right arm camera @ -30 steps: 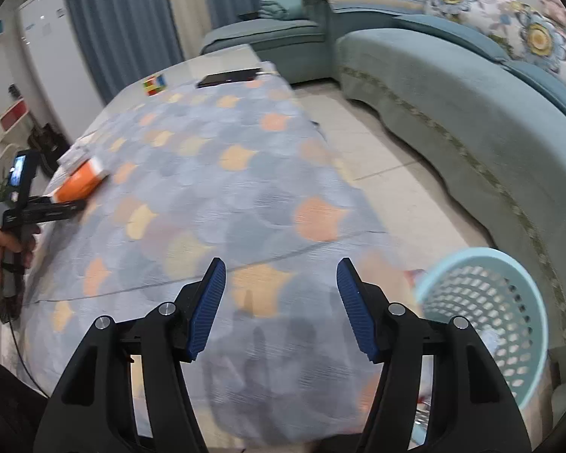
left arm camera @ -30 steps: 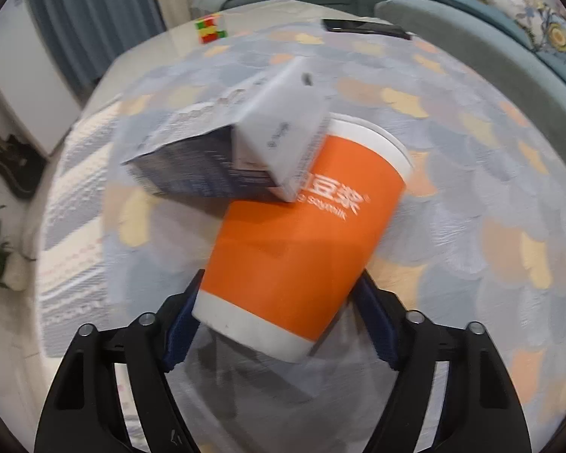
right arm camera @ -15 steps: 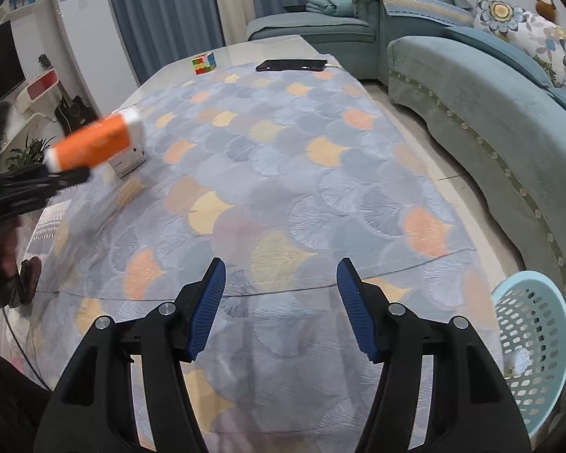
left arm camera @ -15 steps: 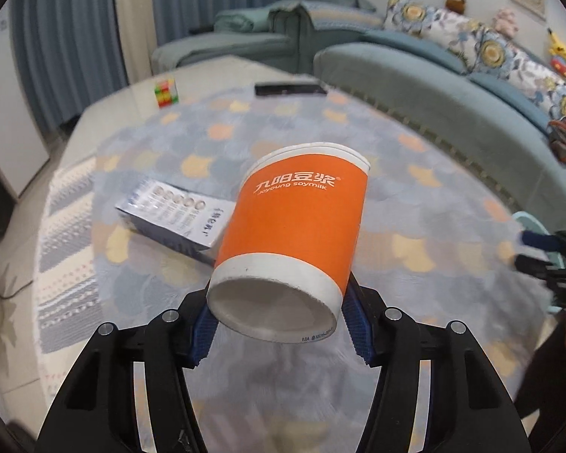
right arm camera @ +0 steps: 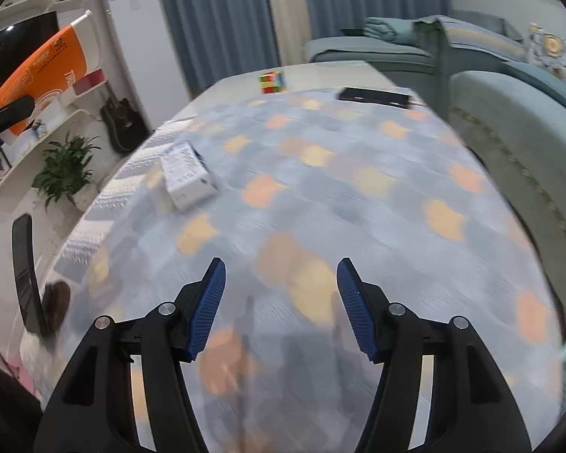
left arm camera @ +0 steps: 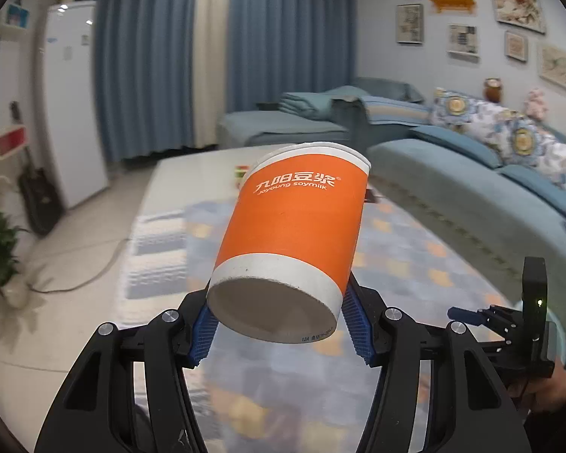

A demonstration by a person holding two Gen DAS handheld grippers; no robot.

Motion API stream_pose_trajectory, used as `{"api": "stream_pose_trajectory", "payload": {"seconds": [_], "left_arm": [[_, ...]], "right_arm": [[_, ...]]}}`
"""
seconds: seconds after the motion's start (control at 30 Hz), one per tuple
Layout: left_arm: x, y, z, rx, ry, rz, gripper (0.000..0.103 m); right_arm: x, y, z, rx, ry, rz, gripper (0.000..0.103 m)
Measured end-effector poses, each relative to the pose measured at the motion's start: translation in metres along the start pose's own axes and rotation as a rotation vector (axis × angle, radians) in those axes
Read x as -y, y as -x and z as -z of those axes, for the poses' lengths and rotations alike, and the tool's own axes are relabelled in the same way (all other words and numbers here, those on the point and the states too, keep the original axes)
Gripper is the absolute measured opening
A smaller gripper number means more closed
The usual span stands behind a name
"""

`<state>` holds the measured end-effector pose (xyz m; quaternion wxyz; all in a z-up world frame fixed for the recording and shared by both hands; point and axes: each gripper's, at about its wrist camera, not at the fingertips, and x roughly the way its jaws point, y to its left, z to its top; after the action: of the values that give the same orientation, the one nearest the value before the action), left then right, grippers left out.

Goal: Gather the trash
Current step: 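Grasp the orange paper cup with the left gripper while the right grasps the white box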

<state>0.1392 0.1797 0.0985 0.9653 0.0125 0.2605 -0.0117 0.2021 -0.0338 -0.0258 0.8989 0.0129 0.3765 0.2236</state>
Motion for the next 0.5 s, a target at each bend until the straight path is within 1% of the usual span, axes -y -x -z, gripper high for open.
{"api": "stream_pose_trajectory", "payload": {"seconds": [0.03, 0.1, 0.17, 0.27, 0.33, 0.4, 0.5], "left_arm": [[-0.005, -0.002, -0.001, -0.001, 0.007, -0.026, 0.056], [-0.016, -0.003, -0.003, -0.002, 0.044, -0.037, 0.056], [-0.026, -0.002, -0.007, -0.001, 0.077, -0.052, 0.056], [-0.048, -0.005, -0.015, -0.016, 0.167, -0.04, 0.056], [-0.057, -0.007, -0.019, -0.028, 0.209, -0.035, 0.056], [-0.06, -0.01, -0.02, -0.035, 0.224, -0.045, 0.056], [-0.062, -0.017, -0.024, -0.05, 0.246, -0.047, 0.056]], "right_arm": [[-0.011, -0.015, -0.009, -0.006, 0.016, -0.009, 0.058], [-0.029, -0.035, -0.02, -0.018, 0.051, -0.023, 0.058], [-0.056, -0.057, -0.032, -0.037, 0.125, -0.033, 0.059], [-0.089, -0.086, -0.049, -0.045, 0.249, -0.017, 0.062], [-0.104, -0.104, -0.06, -0.049, 0.301, -0.017, 0.07], [-0.11, -0.12, -0.067, -0.057, 0.321, -0.014, 0.073], [-0.118, -0.146, -0.076, -0.081, 0.324, -0.026, 0.076]]}}
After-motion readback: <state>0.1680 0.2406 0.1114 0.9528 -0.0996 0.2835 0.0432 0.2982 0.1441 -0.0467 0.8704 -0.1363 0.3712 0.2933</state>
